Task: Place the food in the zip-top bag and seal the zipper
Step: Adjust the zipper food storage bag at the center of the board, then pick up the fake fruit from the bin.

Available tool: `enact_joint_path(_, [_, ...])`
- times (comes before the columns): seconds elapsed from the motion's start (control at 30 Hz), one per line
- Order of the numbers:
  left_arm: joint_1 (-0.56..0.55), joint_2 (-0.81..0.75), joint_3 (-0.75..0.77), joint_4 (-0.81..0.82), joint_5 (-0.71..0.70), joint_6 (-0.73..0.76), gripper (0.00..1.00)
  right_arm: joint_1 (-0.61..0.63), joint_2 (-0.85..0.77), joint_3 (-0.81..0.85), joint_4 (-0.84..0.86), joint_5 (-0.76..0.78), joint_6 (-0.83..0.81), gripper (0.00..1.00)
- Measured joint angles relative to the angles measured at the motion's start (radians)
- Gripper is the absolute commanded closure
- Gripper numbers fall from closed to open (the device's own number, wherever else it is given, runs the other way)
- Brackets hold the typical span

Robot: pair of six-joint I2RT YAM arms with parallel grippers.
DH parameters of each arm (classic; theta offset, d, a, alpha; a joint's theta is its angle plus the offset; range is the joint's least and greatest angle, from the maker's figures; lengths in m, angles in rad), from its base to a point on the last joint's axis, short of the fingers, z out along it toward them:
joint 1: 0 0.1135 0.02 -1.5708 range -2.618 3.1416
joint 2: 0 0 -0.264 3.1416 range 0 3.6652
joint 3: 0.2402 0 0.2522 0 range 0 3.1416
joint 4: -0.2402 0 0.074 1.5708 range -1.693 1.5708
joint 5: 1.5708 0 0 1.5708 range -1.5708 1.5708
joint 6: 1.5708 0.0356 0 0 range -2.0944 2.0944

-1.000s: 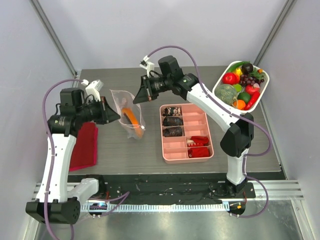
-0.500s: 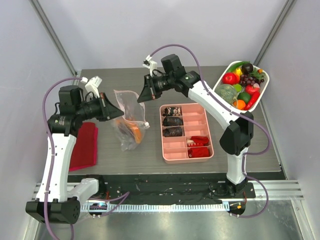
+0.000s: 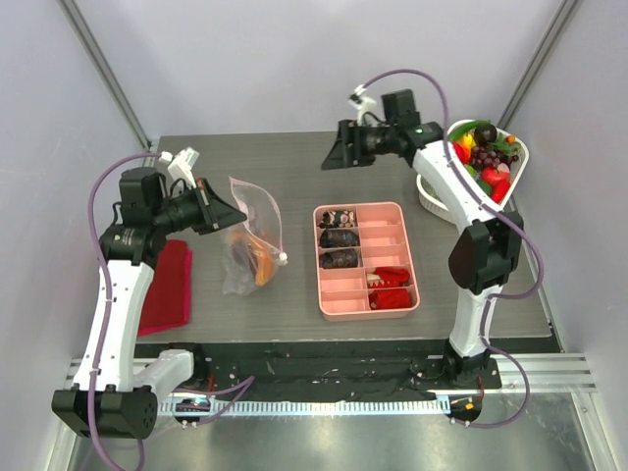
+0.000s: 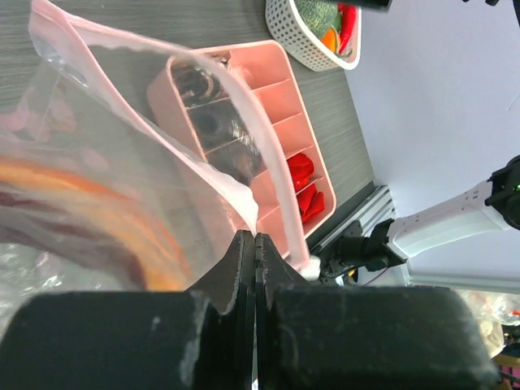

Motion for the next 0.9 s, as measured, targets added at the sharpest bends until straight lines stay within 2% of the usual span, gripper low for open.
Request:
enact_joint_path(0.3, [0.000, 0.055, -0.003, 0.072, 0.001, -0.045, 1.00, -0.365, -0.039, 0.003, -0.170, 0.159, -0.207, 0.25])
enact_joint_path(0.47, [0.000, 0.069, -0.004, 0.081, 0.000, -0.045, 1.00, -0.560, 0.006, 0.068, -0.259, 0.293, -0.350, 0.28])
enact_joint_path(0.53, [0.000, 0.068, -0.004, 0.082, 0.000, -0.044, 1.00, -0.599, 0.025, 0.095, -0.291, 0.314, -0.399, 0.29])
enact_joint_path(0.67, [0.000, 0.068, -0.004, 0.082, 0.000, -0.043, 1.00, -0.647, 0.030, 0.098, -0.371, 0.334, -0.497, 0.38])
enact_joint_path(0.9, [0.000, 0.067, -0.009, 0.083, 0.000, -0.041, 1.00, -0.651, -0.006, -0.062, -0.434, 0.342, -0.580, 0.46])
